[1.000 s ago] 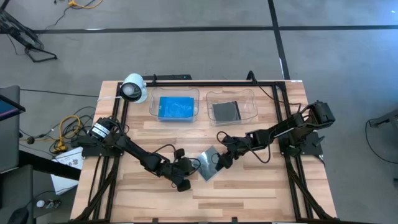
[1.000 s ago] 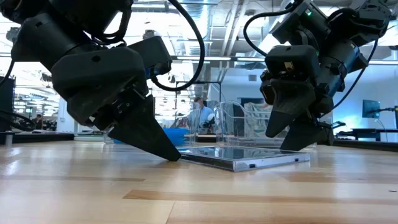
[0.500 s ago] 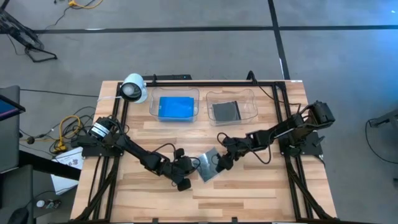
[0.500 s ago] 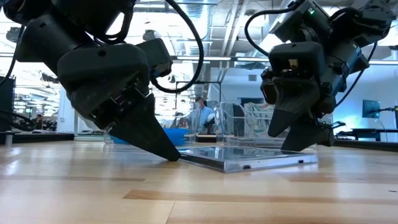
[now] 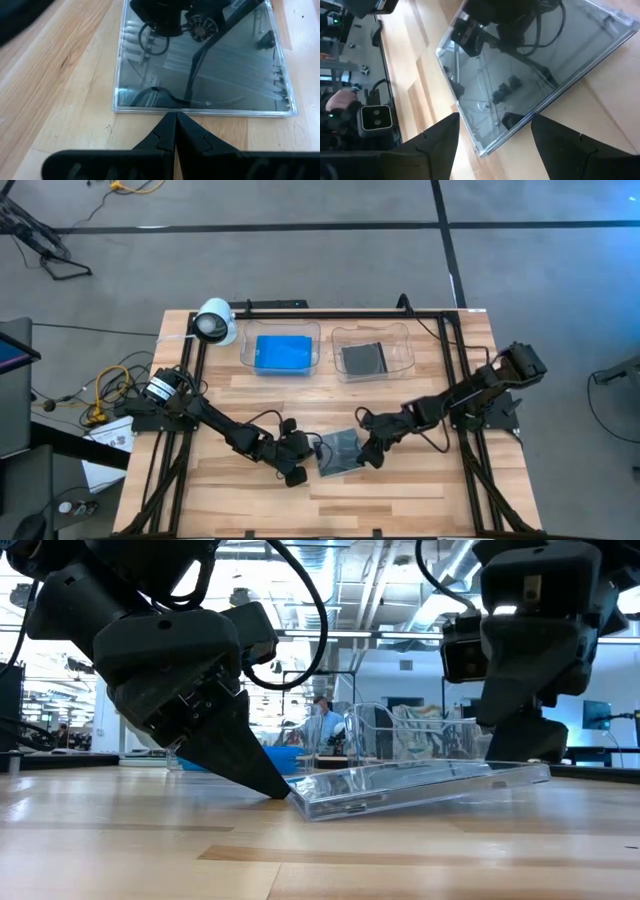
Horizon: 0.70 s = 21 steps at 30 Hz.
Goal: Pick & place jewel cases by type
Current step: Put the black cd case into the right transparent bin
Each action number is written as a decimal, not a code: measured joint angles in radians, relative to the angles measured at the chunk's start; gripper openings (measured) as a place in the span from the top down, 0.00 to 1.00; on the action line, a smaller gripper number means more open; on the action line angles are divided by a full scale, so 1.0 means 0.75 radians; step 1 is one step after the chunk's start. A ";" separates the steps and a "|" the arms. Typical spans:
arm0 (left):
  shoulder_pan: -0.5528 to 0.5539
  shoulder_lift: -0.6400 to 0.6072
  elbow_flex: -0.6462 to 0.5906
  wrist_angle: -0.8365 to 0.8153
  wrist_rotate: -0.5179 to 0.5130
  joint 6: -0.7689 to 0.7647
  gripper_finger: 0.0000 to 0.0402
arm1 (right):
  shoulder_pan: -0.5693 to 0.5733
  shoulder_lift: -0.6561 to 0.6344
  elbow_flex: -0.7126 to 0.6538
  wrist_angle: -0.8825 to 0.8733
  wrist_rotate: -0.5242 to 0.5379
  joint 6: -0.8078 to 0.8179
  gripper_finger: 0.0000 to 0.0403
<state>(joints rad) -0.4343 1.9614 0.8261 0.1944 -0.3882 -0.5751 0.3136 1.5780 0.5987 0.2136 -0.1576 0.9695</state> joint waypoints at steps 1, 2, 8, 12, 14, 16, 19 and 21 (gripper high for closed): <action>0.000 0.000 0.000 0.000 0.000 0.000 1.00 | 0.007 0.000 0.001 0.000 0.014 0.000 0.40; 0.000 0.000 0.000 0.000 -0.001 0.000 1.00 | 0.012 0.000 0.001 0.003 0.022 0.000 0.40; -0.002 0.000 0.000 0.000 -0.004 0.001 1.00 | 0.031 -0.002 0.001 0.038 0.020 0.003 0.40; -0.002 0.000 0.000 -0.001 -0.006 0.001 1.00 | 0.031 -0.002 0.001 0.055 0.018 0.003 0.40; -0.003 0.000 0.000 -0.001 -0.007 0.005 1.00 | 0.031 -0.003 0.001 0.066 0.014 -0.002 0.40; -0.003 0.000 0.000 -0.001 -0.007 0.016 1.00 | 0.031 -0.003 0.001 0.071 0.014 -0.005 0.40; -0.003 0.000 0.000 0.001 -0.007 0.046 1.00 | 0.035 -0.003 0.002 0.072 0.015 -0.006 0.40; -0.003 0.000 -0.001 0.010 -0.007 0.064 1.00 | 0.044 -0.003 0.003 0.083 0.020 -0.009 0.40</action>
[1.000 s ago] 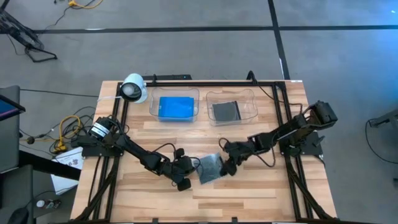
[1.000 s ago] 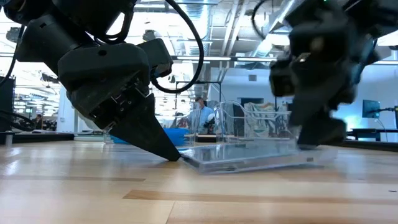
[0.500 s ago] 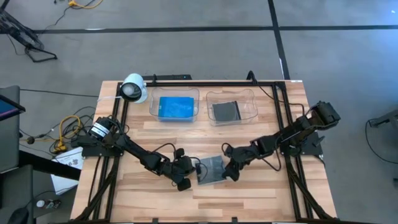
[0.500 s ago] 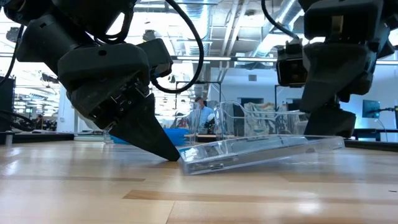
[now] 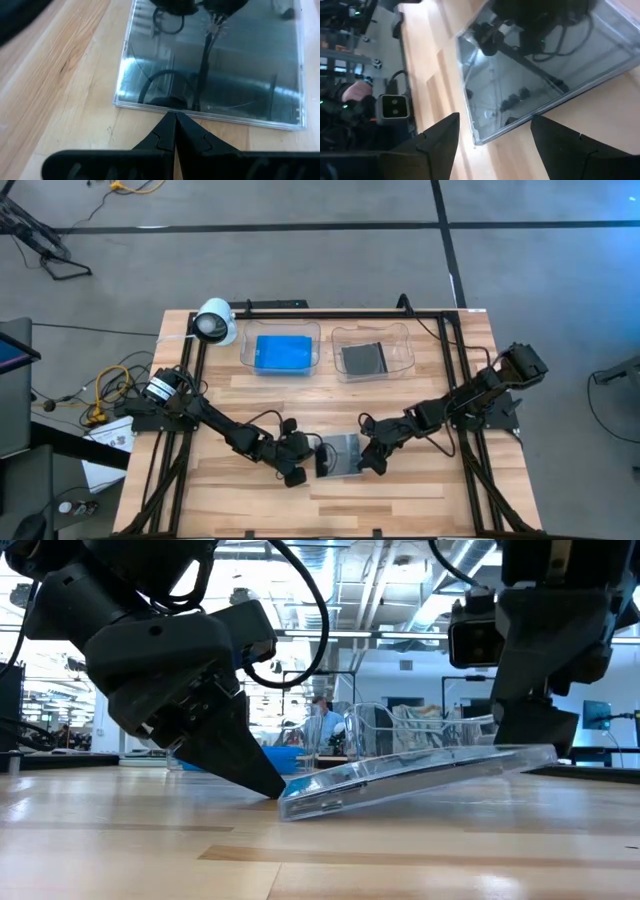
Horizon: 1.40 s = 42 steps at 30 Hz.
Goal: Pick & place jewel cases by type
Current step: Put the black cd case into the right transparent bin
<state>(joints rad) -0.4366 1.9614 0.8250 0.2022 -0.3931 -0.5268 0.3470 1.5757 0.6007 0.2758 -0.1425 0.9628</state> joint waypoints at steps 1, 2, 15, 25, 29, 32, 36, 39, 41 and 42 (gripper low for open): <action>0.000 0.000 -0.001 0.000 0.000 0.006 1.00 | 0.004 -0.001 0.001 0.007 0.000 -0.002 0.40; 0.000 0.000 -0.001 0.000 0.000 0.008 1.00 | 0.009 -0.003 0.002 0.014 -0.001 -0.003 0.41; -0.011 0.000 -0.003 0.014 -0.004 0.021 1.00 | 0.029 -0.004 0.005 0.036 0.017 -0.006 0.41; -0.011 0.000 -0.007 0.034 -0.001 0.045 1.00 | 0.029 -0.048 0.005 0.034 0.033 -0.008 0.41; -0.012 0.000 -0.007 0.034 -0.001 0.046 1.00 | 0.026 -0.131 0.011 0.017 0.096 -0.032 0.41; -0.012 0.000 -0.007 0.037 -0.001 0.046 1.00 | 0.026 -0.176 0.012 -0.023 0.176 -0.047 0.41; -0.012 0.001 -0.009 0.048 -0.002 0.049 1.00 | 0.027 -0.188 0.012 -0.039 0.223 -0.047 0.41; -0.012 0.001 -0.010 0.049 -0.004 0.049 1.00 | 0.027 -0.171 0.010 -0.045 0.212 -0.042 0.41; -0.013 0.001 -0.010 0.051 -0.005 0.050 1.00 | 0.026 -0.149 0.009 -0.014 0.215 -0.044 0.41; -0.013 0.001 -0.010 0.051 -0.006 0.051 1.00 | 0.025 -0.146 0.008 -0.008 0.215 -0.048 0.41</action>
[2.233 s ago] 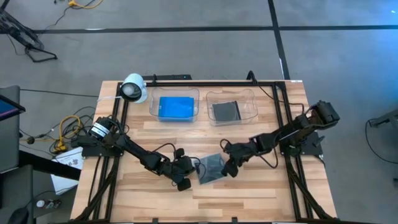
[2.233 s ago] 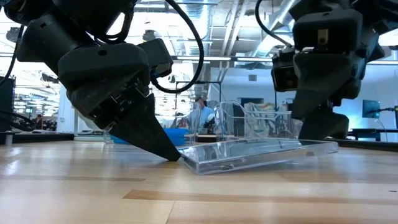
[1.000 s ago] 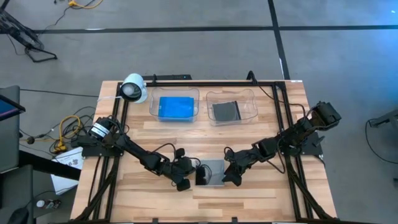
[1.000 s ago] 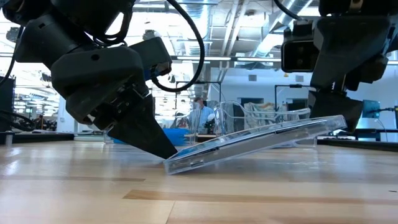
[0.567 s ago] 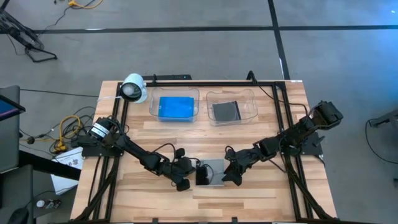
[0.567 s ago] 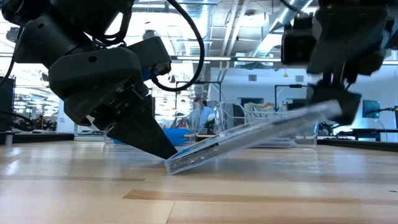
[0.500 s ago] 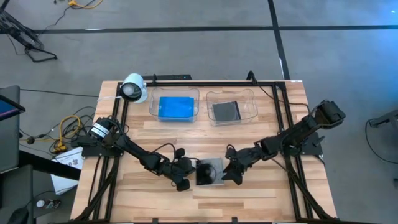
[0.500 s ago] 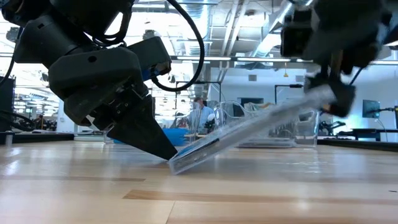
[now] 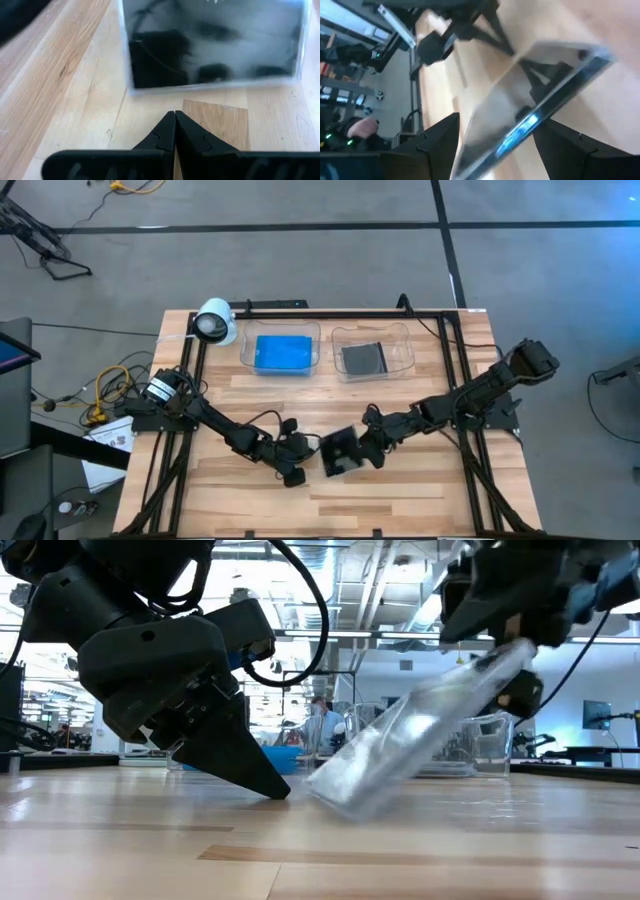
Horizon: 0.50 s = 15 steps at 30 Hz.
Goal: Pick & place jewel cases by type
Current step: Put the black cd case into the right transparent bin
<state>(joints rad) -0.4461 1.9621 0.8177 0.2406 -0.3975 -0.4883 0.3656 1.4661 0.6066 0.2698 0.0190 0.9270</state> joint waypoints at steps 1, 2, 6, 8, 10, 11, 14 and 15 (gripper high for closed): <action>0.000 0.000 0.000 0.001 -0.002 0.001 1.00 | -0.001 -0.002 -0.002 0.017 0.004 -0.012 0.41; 0.000 0.000 0.000 0.000 -0.001 0.001 1.00 | -0.001 -0.002 -0.001 0.060 0.004 -0.025 0.41; 0.000 0.001 0.000 0.000 -0.002 0.001 1.00 | -0.012 -0.008 0.000 0.121 -0.013 -0.060 0.41; 0.000 0.001 0.000 0.000 -0.004 0.001 1.00 | -0.020 -0.008 0.000 0.107 -0.013 -0.060 0.41; 0.000 0.001 0.000 0.000 -0.003 0.001 1.00 | -0.025 -0.007 0.000 0.085 -0.013 -0.050 0.41; 0.000 0.001 0.000 0.000 -0.003 0.001 1.00 | -0.025 -0.007 0.000 0.072 -0.013 -0.048 0.41; 0.000 0.001 0.000 0.001 -0.003 0.001 1.00 | -0.022 -0.007 0.000 0.048 -0.018 -0.034 0.41; 0.000 0.001 0.000 0.003 -0.003 0.000 1.00 | -0.022 -0.007 0.000 0.040 -0.019 -0.027 0.41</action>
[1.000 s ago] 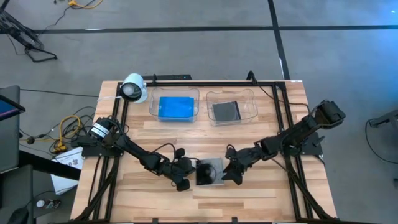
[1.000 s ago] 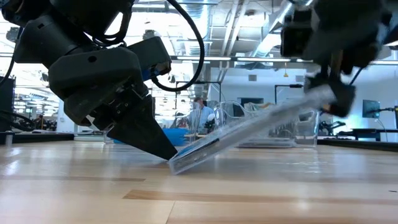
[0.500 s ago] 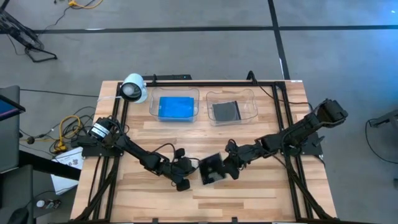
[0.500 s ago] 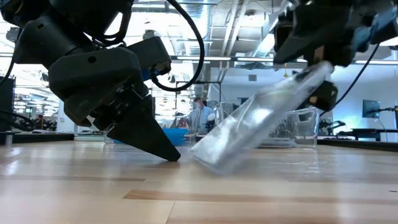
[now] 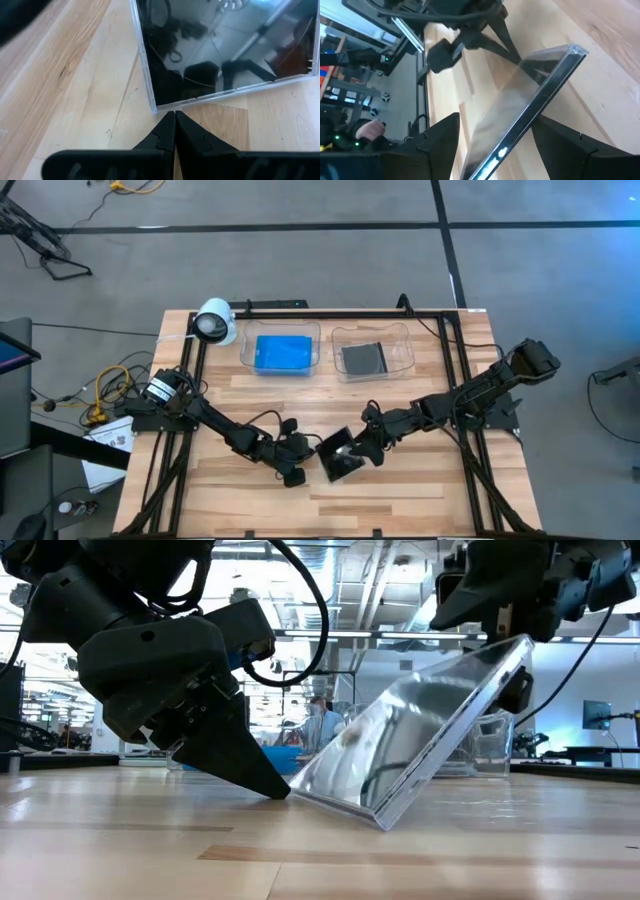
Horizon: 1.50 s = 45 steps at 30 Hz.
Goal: Pick & place jewel cases by type
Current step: Put the black cd case into the right transparent bin
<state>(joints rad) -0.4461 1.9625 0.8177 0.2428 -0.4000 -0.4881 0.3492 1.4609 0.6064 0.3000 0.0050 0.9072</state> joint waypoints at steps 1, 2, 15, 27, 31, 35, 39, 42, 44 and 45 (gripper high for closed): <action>0.000 0.000 0.000 0.004 0.000 0.000 1.00 | 0.000 0.000 0.000 -0.008 -0.002 0.002 0.41; 0.000 0.001 -0.001 0.008 -0.001 0.001 1.00 | 0.000 0.001 -0.001 -0.012 -0.002 0.003 0.41; 0.002 0.009 -0.007 0.098 0.070 0.017 1.00 | 0.003 0.001 -0.002 -0.011 -0.003 0.006 0.60; 0.000 0.013 -0.006 0.105 0.040 0.010 1.00 | 0.003 0.001 -0.003 -0.011 0.001 0.017 0.75; -0.001 0.014 -0.006 0.109 0.034 0.010 1.00 | 0.003 0.001 -0.003 -0.012 0.012 0.017 0.76; -0.001 0.016 -0.006 0.110 0.008 0.008 1.00 | 0.004 0.001 -0.003 -0.046 0.068 0.016 0.77; -0.004 0.018 -0.006 0.112 -0.014 0.004 1.00 | 0.003 0.001 -0.003 -0.081 0.121 0.022 0.80; -0.004 0.019 -0.006 0.118 -0.028 0.003 1.00 | 0.003 0.001 -0.003 -0.092 0.138 0.037 0.82; -0.004 0.021 -0.006 0.131 -0.051 0.002 1.00 | 0.003 0.001 -0.003 -0.091 0.137 0.037 0.84; -0.005 0.023 -0.007 0.139 -0.062 0.002 1.00 | 0.003 0.001 -0.003 -0.091 0.137 0.037 0.84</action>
<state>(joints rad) -0.4500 1.9798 0.8126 0.3474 -0.4464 -0.4864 0.3515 1.4616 0.6038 0.2317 0.1079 0.9348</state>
